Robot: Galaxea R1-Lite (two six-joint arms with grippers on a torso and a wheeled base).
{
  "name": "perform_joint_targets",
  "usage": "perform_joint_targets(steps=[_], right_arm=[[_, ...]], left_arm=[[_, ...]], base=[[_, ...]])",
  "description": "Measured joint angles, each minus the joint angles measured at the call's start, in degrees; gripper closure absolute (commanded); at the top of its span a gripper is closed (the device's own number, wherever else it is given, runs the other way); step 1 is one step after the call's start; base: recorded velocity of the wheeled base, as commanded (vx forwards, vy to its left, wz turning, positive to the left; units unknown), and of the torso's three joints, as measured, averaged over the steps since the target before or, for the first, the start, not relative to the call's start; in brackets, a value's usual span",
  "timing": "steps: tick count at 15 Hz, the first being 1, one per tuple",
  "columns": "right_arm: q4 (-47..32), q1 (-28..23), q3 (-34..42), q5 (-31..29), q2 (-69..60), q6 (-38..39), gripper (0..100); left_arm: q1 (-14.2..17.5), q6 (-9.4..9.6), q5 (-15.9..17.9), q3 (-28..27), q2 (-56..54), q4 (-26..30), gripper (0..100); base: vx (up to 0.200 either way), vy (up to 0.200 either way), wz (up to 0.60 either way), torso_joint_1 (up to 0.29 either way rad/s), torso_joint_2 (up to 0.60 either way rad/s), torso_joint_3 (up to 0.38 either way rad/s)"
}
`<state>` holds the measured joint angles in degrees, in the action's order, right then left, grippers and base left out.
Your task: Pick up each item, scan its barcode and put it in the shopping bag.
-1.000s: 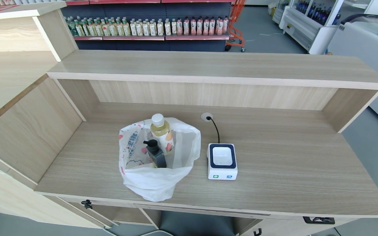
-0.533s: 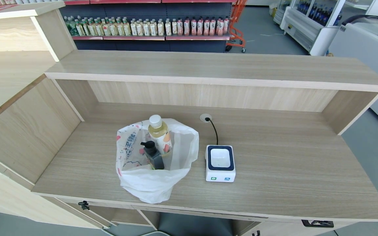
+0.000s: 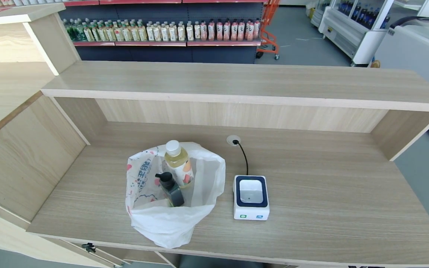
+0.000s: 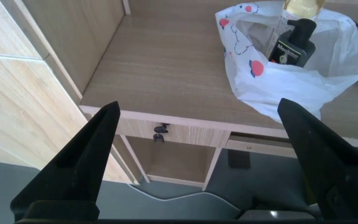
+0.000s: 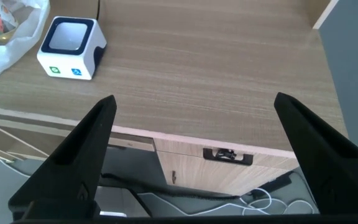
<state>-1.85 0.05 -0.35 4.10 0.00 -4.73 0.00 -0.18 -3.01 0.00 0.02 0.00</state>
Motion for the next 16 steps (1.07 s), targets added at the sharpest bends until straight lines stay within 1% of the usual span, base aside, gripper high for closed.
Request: perform_joint_targets(steps=[16], right_arm=[[0.00,0.05,0.00,0.06,0.02,-0.20,0]], left_arm=[[0.00,-0.15,-0.02,0.00,0.00,-0.02,0]], base=[[0.000,0.000,0.00,0.000,0.00,0.000]])
